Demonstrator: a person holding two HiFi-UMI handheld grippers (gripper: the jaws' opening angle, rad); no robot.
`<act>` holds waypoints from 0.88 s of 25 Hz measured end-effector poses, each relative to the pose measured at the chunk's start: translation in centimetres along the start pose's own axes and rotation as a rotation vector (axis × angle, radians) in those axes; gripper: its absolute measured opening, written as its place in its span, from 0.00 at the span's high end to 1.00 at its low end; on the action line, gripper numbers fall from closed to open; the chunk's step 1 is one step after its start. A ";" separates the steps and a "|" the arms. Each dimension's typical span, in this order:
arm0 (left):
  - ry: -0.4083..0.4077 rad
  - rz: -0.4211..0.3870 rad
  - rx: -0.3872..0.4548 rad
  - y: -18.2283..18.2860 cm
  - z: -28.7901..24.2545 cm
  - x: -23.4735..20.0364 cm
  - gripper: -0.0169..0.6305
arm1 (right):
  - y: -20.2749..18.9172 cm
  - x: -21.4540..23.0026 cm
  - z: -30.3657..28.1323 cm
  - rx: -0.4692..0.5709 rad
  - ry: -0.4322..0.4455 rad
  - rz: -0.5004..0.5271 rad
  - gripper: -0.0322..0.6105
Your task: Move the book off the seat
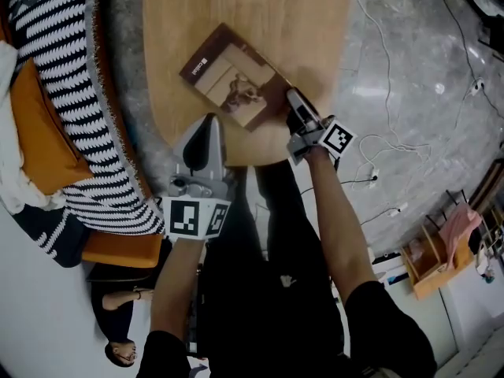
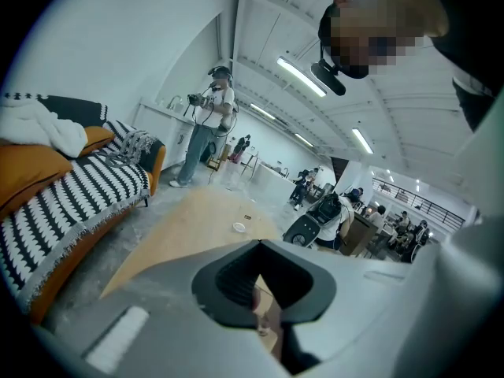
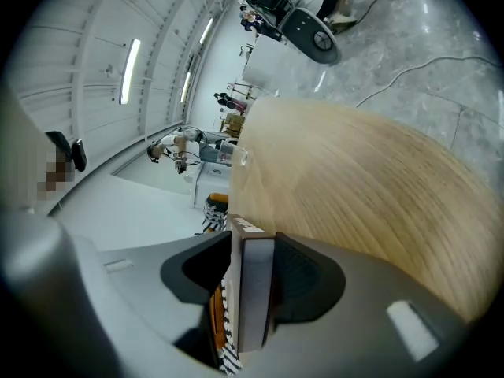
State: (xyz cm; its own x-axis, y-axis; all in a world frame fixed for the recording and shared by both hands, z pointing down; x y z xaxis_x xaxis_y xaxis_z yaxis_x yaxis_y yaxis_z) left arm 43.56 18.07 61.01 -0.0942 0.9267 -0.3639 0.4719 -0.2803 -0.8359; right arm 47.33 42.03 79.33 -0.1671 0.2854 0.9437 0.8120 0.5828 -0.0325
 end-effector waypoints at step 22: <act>-0.009 0.011 -0.004 -0.8 0.5 -0.4 0.96 | -0.3 0.2 0.3 0.013 -0.307 0.246 0.56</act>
State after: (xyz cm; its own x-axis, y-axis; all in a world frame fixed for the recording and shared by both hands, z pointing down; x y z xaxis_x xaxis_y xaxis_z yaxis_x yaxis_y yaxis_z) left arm 42.77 17.84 61.60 -0.0966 0.9213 -0.3768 0.4764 -0.2896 -0.8302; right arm 46.88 42.13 79.39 -0.1294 0.6314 0.7646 0.8420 0.4772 -0.2516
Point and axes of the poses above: the fingertips, and each gripper's own axes: z backward along the fingers, x to its right, y out of its top, the point moved 6 cm from there along z, backward along the fingers, and after that the axes turned 6 degrees about -z, right-handed, at the moved point
